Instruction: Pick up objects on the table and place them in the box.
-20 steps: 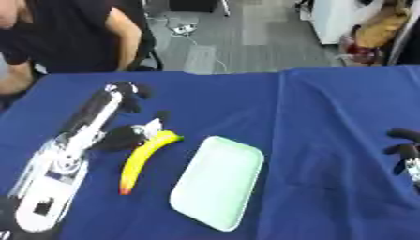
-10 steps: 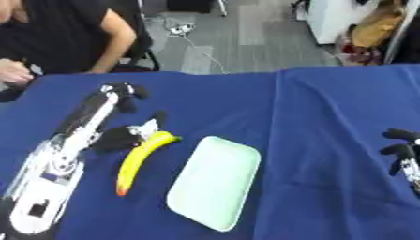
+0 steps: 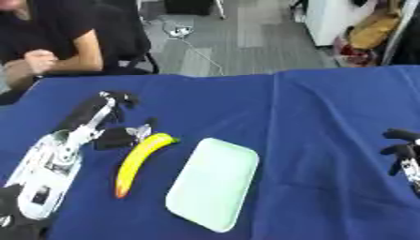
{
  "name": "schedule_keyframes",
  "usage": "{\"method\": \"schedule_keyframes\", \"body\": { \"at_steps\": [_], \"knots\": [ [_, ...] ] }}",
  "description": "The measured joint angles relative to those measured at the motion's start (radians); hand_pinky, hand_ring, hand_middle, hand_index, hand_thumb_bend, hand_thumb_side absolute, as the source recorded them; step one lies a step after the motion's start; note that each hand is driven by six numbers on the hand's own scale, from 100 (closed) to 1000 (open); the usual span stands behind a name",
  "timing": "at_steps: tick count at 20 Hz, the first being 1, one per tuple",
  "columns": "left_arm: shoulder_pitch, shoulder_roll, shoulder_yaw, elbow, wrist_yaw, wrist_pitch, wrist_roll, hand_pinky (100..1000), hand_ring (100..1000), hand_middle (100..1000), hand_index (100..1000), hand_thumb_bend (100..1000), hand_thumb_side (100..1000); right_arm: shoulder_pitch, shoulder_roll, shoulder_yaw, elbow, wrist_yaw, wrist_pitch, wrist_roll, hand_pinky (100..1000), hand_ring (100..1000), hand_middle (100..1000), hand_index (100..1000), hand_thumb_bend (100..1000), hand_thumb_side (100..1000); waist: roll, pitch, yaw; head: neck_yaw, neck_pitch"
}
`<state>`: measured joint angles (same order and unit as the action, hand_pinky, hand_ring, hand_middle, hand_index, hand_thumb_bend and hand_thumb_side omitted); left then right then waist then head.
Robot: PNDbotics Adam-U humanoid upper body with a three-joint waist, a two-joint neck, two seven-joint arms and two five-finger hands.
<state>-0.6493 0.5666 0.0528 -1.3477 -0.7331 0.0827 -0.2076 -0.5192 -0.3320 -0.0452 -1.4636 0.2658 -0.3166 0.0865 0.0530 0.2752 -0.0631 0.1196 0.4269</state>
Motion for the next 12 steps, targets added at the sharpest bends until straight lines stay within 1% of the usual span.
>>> {"method": "schedule_keyframes", "body": {
  "at_steps": [2,5,12],
  "knots": [
    [-0.015,0.000,0.000,0.061,-0.019,-0.004,0.004,560,592,681,795,269,674,0.000,-0.003,0.000,0.000,0.000,-0.001,0.001,382,637,764,861,100,812,0.000,0.000,-0.003,0.000,0.000],
    [-0.023,0.000,0.000,0.116,-0.033,-0.013,0.013,561,593,682,795,270,678,0.000,-0.003,0.000,0.000,0.000,-0.001,0.001,381,637,764,861,100,812,0.000,0.000,-0.004,0.001,0.000],
    [-0.031,0.000,0.000,0.157,-0.040,-0.023,0.018,561,594,685,794,269,682,0.003,-0.003,0.000,-0.001,-0.001,-0.001,0.001,381,637,764,861,100,812,0.000,0.000,-0.005,0.001,0.000]
  ]
}}
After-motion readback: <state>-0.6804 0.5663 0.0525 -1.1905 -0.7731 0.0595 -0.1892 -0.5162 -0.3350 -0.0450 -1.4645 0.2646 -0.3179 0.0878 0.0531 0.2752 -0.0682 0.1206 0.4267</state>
